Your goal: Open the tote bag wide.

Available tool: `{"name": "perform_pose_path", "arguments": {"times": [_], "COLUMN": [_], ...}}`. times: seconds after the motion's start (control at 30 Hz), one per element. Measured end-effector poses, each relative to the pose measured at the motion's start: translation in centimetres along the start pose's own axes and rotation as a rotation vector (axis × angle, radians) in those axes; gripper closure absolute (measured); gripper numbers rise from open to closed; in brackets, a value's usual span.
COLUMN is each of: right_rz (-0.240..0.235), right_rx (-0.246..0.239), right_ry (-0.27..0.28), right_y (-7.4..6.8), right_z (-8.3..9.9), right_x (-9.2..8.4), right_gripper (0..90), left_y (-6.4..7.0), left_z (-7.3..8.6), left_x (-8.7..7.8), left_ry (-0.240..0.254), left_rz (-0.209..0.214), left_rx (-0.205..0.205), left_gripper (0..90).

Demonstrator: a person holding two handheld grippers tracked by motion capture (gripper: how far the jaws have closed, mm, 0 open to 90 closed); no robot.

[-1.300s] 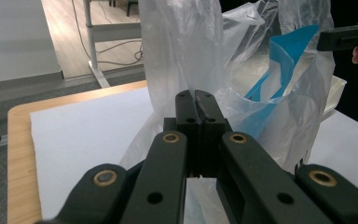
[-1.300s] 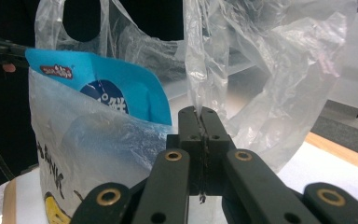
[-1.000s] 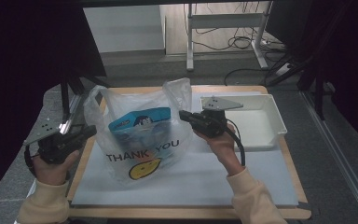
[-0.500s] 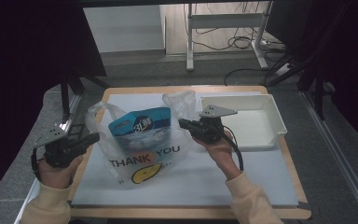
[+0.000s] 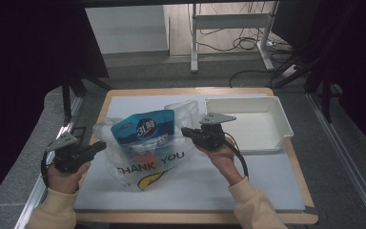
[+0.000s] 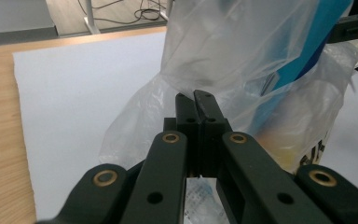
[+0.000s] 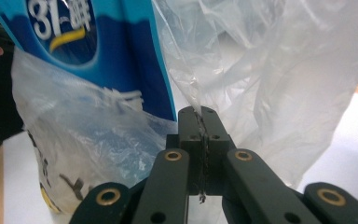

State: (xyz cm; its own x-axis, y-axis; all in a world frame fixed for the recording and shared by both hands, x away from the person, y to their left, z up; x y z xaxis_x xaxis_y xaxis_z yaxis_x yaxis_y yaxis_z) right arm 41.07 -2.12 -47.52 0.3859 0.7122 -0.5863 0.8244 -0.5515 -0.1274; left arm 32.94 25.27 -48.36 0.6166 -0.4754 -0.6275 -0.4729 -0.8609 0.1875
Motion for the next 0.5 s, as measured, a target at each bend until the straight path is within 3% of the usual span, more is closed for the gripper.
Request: {"name": "perform_pose_path", "arguments": {"times": [0.5], "right_rz": [0.017], "right_rx": [0.004], "right_ry": [-0.063], "right_y": [0.5], "right_z": [1.8], "right_x": [1.2], "right_gripper": [88.6], "left_y": [-0.8], "left_z": [1.7], "left_x": [2.4], "left_ry": [-0.064], "left_rz": [0.007], "left_rx": [-0.024], "left_gripper": [89.9]}}
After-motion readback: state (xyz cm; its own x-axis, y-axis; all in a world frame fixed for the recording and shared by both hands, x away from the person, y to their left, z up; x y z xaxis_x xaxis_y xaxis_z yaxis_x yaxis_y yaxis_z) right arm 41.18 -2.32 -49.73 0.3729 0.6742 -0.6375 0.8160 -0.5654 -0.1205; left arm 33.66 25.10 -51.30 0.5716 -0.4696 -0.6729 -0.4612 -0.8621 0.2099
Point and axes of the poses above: each handheld gripper's, and its own axes: x roughly forward along the jaws, z roughly out of its underside, y roughly to its right, the point moved 10 cm from there along x, roughly forward along the jaws, and after that the axes turned 12 degrees about -y, right-handed, at the moved point
